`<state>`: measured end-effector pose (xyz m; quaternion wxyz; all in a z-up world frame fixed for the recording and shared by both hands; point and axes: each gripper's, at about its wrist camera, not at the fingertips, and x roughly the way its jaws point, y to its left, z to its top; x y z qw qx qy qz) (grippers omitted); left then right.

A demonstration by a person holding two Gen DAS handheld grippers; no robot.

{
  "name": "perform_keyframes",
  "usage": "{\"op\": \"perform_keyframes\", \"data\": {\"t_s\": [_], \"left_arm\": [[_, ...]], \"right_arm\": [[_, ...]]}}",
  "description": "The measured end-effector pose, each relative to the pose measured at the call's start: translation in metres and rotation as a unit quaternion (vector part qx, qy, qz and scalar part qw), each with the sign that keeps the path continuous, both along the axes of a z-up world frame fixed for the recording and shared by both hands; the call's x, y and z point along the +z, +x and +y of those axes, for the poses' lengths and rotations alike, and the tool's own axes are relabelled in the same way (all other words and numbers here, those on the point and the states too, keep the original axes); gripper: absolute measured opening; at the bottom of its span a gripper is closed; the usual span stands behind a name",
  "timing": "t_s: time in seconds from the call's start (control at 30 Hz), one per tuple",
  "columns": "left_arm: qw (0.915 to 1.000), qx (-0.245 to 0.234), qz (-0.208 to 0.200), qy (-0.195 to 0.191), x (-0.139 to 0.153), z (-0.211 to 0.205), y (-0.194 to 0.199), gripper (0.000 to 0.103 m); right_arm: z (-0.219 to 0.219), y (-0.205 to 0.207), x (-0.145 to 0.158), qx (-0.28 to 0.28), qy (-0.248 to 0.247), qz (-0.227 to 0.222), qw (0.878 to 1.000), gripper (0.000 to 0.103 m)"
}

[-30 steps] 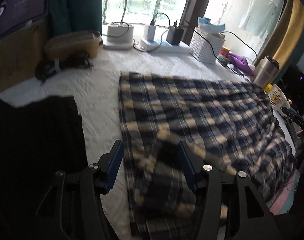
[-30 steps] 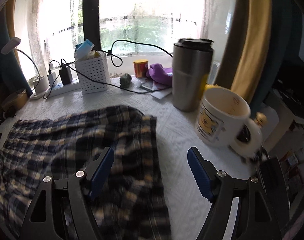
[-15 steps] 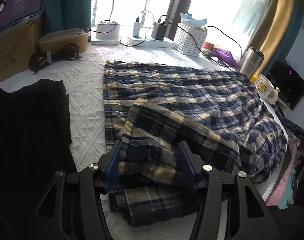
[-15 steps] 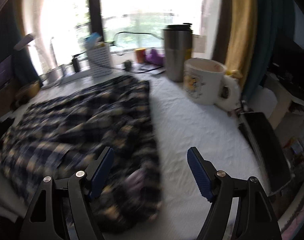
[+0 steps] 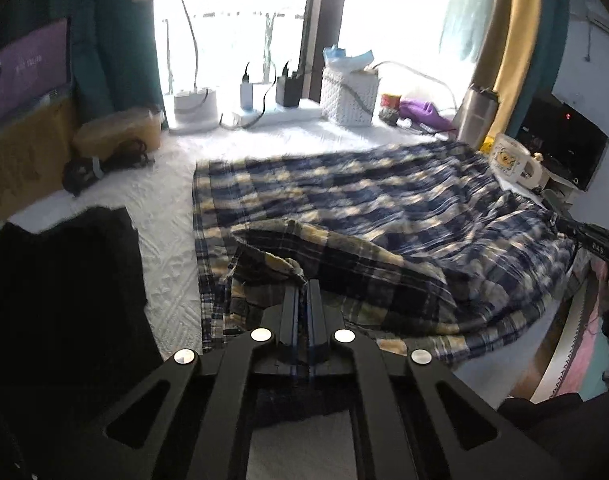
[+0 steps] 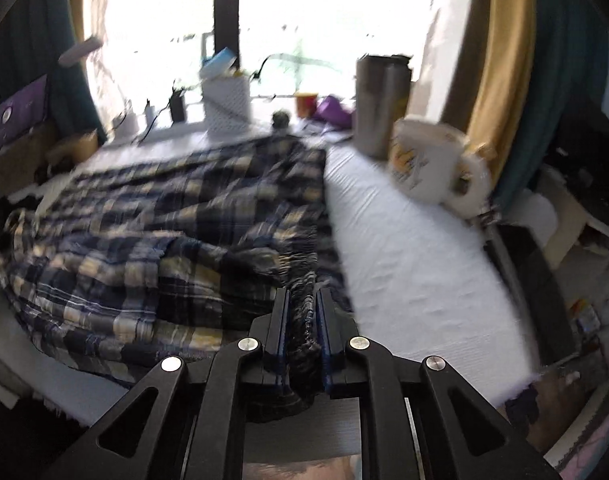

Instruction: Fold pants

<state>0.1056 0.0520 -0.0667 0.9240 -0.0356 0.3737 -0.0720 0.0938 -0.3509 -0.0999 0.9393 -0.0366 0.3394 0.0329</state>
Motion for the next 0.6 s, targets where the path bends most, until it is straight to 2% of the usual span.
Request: {"op": "perform_keyframes", "data": {"t_s": [0.1,0.23,0.3,0.47,0.6], "left_arm": [[0.9999,0.003,-0.013,-0.003,0.017,-0.001,-0.014,0.001],[0.9999,-0.002,-0.016,-0.005,0.030,-0.005,-0.032,0.001],[1.0000,-0.007,-0.003,-0.002,0.026,-0.007,-0.037,0.001],[0.9980,0.005,0.062,-0.009,-0.008,-0.003,-0.043,0.001],[0.9971,0.006,0.074,-0.015,-0.016,-0.002,-0.057,0.001]], "right_arm": [[-0.007,-0.002,0.011,-0.010,-0.001,-0.010,1.000,0.013],[-0.011,-0.003,0.009,-0.020,0.003,-0.004,1.000,0.013],[-0.013,-0.001,0.001,-0.025,0.003,0.006,1.000,0.013],[-0.013,0.003,-0.027,-0.039,-0.001,0.032,0.999,0.013],[-0.015,-0.001,-0.025,-0.046,0.000,0.023,0.999,0.013]]}}
